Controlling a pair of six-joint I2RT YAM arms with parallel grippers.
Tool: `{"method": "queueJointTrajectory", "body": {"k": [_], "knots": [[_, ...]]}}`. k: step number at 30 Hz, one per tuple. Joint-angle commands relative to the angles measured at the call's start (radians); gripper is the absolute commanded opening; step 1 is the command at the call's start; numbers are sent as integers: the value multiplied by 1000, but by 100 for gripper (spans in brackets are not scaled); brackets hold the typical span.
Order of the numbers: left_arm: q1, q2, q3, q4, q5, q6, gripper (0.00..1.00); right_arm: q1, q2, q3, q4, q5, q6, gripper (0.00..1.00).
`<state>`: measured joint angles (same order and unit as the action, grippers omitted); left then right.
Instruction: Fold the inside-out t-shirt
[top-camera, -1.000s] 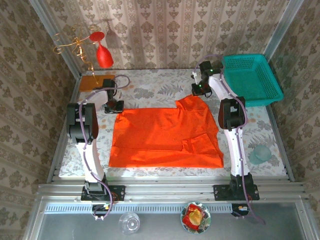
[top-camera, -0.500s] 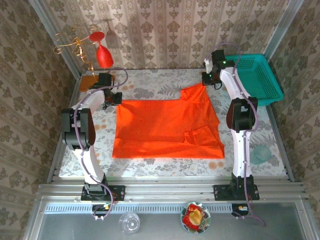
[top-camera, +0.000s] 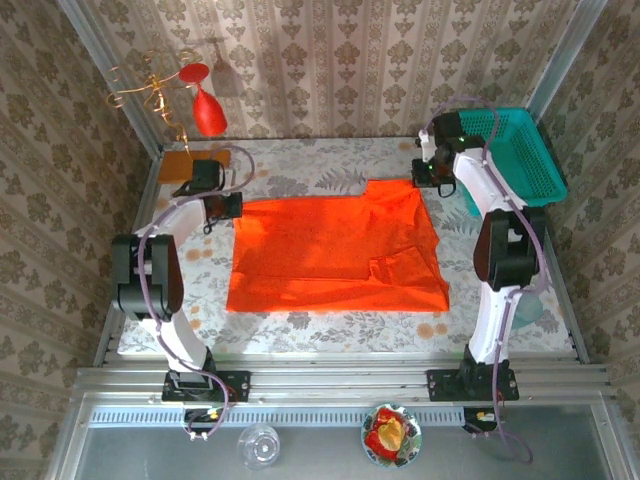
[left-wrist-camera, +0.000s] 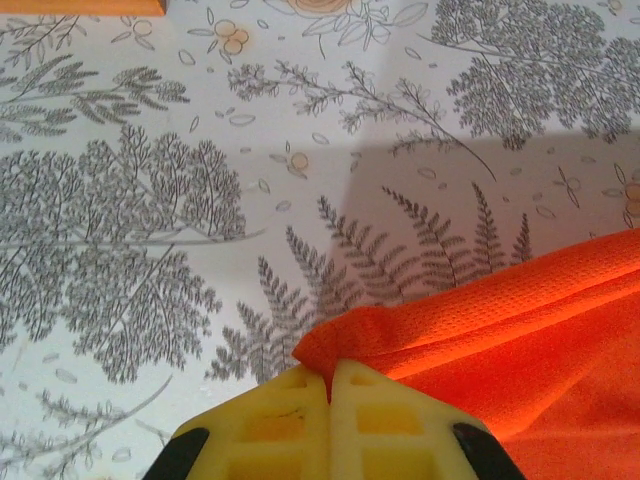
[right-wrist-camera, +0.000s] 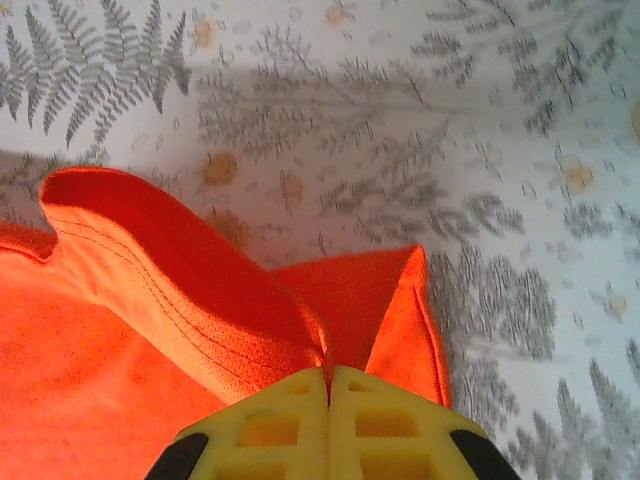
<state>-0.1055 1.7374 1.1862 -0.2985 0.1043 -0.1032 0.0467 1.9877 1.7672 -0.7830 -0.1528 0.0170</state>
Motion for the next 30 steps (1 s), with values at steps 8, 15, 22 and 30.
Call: {"method": "queueJointTrajectory", "body": {"k": [8,15,22,30], "knots": [[-21,-210,-229,165,9,-32,0,14,-328,-304,-16,62,56,0],[-31,-334,-392,220,7,-89,0,18,-497,-521,-52,83,134,0],[-34,-424,-505,214,2,-148,0,27,-627,-721,-23,90,244,0],[-34,-458,-597,217,-3,-239,8,47,-731,-888,21,71,352,0]]}}
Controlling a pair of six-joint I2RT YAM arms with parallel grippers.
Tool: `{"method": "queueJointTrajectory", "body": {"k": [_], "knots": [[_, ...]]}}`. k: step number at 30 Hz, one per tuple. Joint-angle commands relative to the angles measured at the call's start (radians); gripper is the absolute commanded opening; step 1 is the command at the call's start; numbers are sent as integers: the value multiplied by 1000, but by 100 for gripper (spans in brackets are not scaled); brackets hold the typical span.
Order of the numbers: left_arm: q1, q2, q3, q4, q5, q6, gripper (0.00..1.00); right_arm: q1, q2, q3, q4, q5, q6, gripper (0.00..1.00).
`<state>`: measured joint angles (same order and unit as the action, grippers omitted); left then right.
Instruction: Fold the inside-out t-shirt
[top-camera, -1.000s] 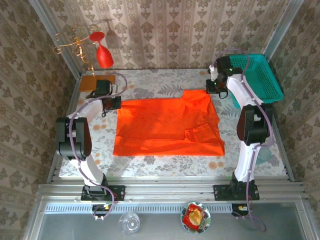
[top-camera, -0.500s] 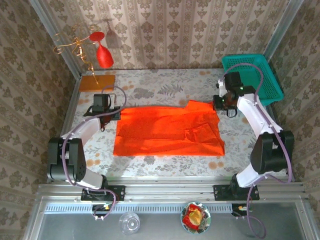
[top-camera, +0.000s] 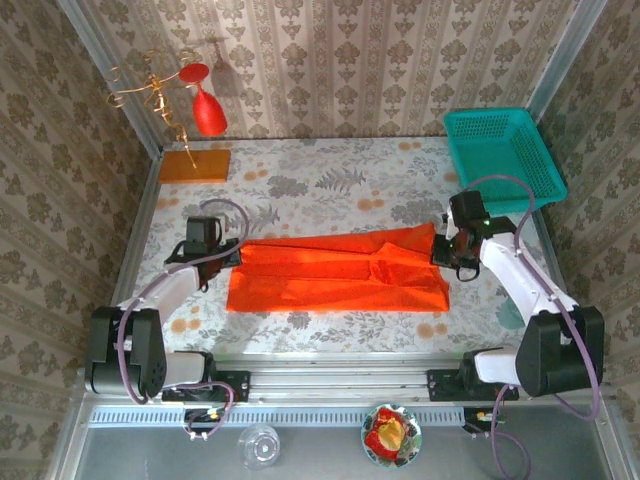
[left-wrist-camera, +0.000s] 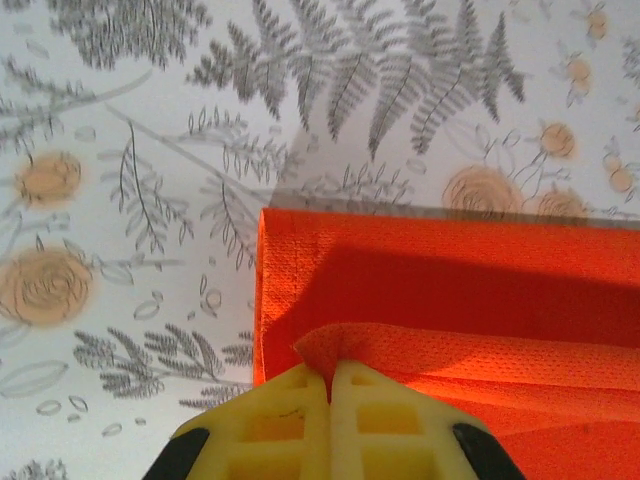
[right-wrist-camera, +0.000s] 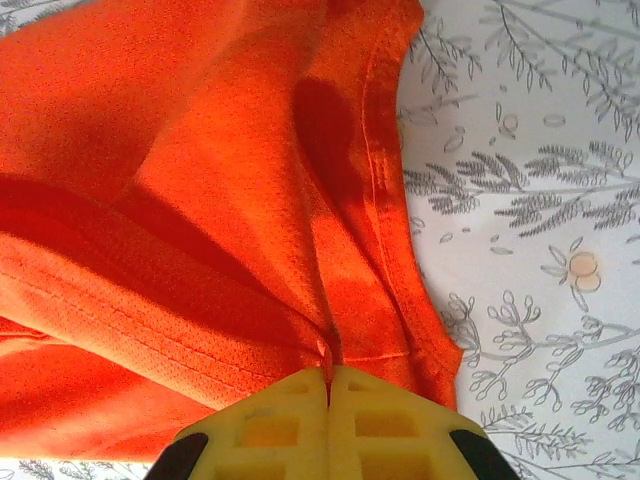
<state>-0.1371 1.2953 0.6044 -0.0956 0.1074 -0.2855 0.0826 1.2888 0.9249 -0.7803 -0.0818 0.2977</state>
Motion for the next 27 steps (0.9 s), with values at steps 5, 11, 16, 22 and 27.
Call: {"method": "queueJointTrajectory", "body": {"k": [5,11,16,22,27], "knots": [[-2,-88,-65,-9,-43,-113,30,40,-113,-129,21,16,147,15],[1,-249,-96,-79,-88,-140,40,42,-228,-147,5,65,179,32],[1,-222,-25,-159,-6,-121,41,62,-171,-107,69,-36,139,38],[-9,-69,119,-242,155,-88,41,146,14,8,118,-138,110,41],[-40,82,240,-320,202,-49,40,238,189,132,145,-216,81,41]]}}
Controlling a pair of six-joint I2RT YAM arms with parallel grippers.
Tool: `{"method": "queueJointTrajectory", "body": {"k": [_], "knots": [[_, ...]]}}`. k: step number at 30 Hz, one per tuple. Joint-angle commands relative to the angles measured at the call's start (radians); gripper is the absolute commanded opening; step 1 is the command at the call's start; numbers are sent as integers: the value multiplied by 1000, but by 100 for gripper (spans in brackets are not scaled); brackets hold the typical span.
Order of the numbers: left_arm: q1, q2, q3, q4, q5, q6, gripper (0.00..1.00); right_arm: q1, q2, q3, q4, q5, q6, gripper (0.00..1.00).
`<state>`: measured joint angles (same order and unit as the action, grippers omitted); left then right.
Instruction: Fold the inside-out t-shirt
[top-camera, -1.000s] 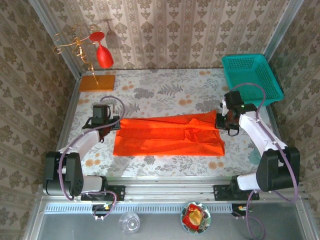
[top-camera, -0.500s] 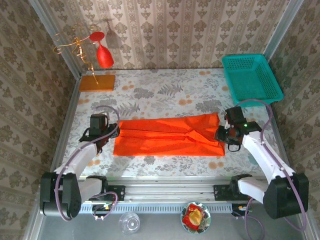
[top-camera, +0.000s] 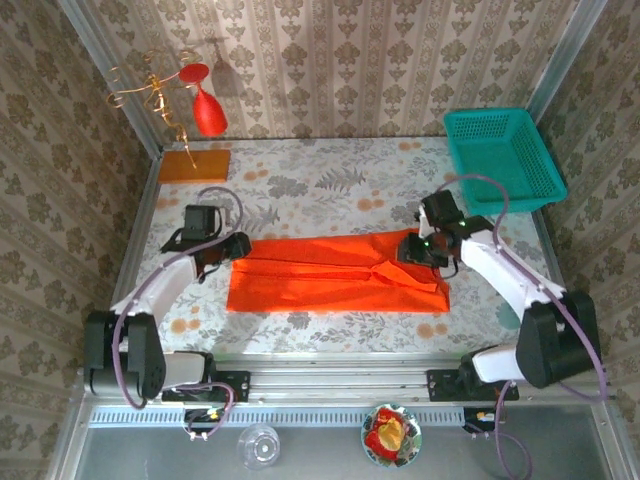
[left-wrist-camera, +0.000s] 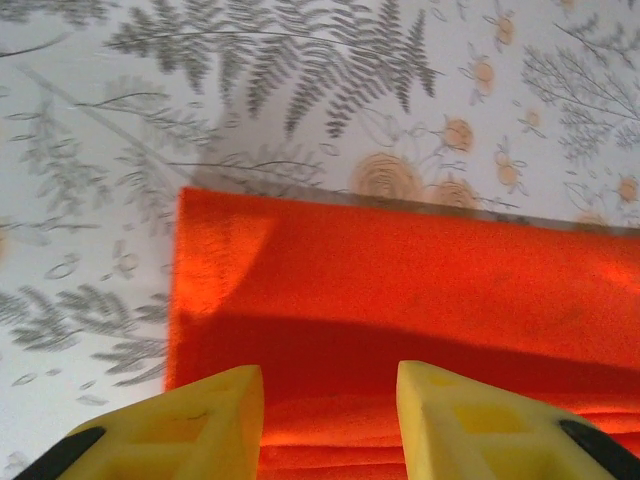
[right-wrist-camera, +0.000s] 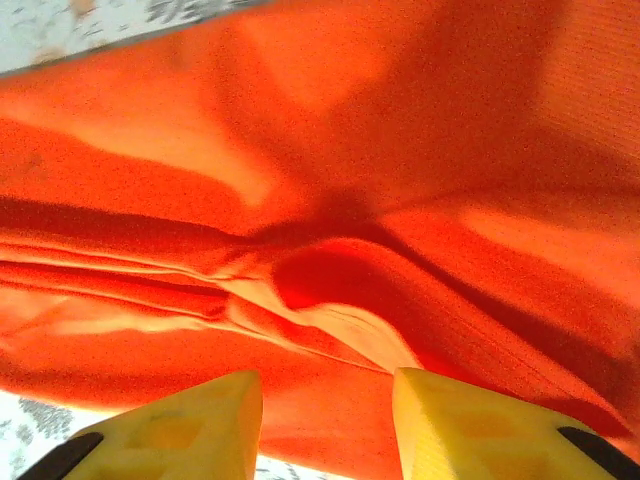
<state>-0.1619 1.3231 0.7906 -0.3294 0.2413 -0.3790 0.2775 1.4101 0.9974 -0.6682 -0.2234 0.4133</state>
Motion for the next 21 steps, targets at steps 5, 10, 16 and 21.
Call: {"method": "queueJointTrajectory", "body": {"k": [5,10,16,21], "knots": [[-30,182,133,-178,79,71,36,132,235,184,38,-99,-30,40],[-51,95,45,-180,68,55,33,187,344,278,31,-103,-18,41],[-48,-15,-87,-180,24,22,30,212,425,315,33,-115,6,40],[-33,-41,-139,-172,4,-6,29,218,478,297,42,-116,21,39]]}}
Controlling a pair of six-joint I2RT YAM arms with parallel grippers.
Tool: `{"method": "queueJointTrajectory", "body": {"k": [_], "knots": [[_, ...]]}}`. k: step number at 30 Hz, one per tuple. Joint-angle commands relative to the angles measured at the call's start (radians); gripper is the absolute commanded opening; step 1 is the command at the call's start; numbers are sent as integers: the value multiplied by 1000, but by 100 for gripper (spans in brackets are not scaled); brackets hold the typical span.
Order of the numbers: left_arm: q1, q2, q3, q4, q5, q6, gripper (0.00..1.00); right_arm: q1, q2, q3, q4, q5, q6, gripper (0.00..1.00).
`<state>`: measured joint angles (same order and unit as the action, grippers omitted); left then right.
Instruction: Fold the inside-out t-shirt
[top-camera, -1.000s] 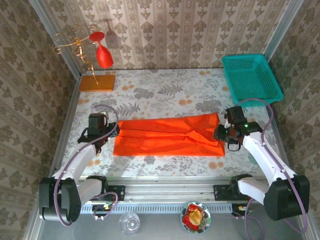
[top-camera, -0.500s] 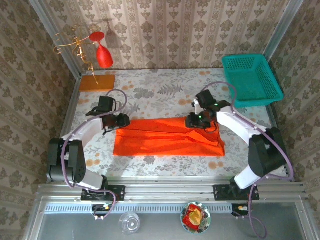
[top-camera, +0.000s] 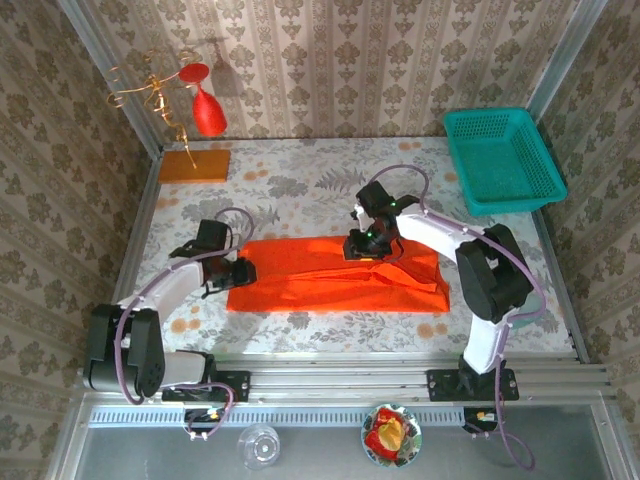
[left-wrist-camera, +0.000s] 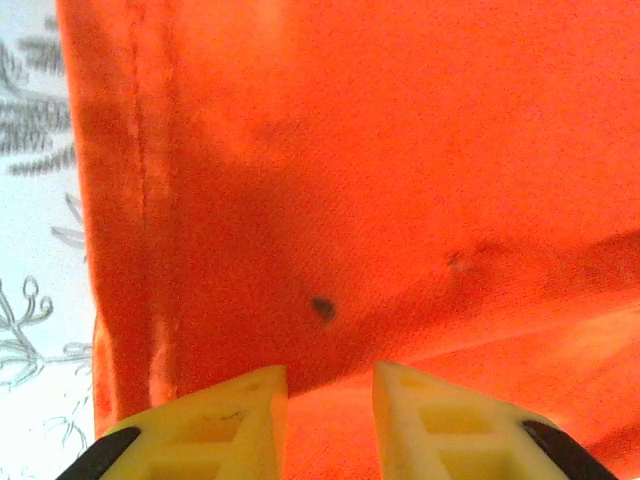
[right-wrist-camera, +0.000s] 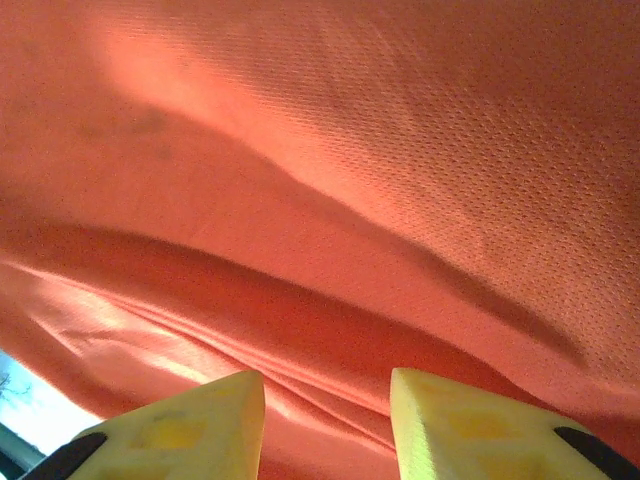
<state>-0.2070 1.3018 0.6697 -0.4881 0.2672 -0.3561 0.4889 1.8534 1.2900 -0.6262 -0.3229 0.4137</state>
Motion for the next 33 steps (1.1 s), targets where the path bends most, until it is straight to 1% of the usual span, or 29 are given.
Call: {"method": "queueJointTrajectory", "body": {"k": [1,5,8,10,12,15,16,17,18,22,24,27,30,33], "knots": [[15,-22,-22,-12,-22,-35,29,8,46,-3,4,-17,23,39],[26,-61,-28,-10,-23,-64,29,14,72,-31,-3,-18,30,35],[46,-106,-33,-19,-23,-90,32,22,60,-53,-9,-24,30,26],[66,-135,-35,-30,-21,-111,35,23,45,-58,-17,-24,28,20],[90,-163,-41,-37,-6,-133,38,22,20,-54,-28,-9,25,17],[125,-201,-59,-46,19,-178,42,22,-28,-43,-46,11,20,16],[136,-212,-67,-46,32,-192,44,22,-48,-40,-56,24,18,20],[144,-220,-74,-44,44,-207,45,22,-67,-38,-64,39,17,26],[150,-224,-81,-43,52,-219,45,22,-86,-38,-74,55,15,29],[161,-215,-114,-15,87,-273,46,20,-169,-47,-134,144,-5,38],[165,-203,-133,19,109,-299,46,19,-209,-54,-165,196,-17,40],[173,-184,-159,87,142,-340,43,10,-264,-75,-205,262,-38,45],[181,-169,-173,136,159,-368,40,5,-306,-93,-261,354,-82,51],[188,-157,-177,164,161,-376,32,2,-315,-114,-297,426,-151,58]]}}
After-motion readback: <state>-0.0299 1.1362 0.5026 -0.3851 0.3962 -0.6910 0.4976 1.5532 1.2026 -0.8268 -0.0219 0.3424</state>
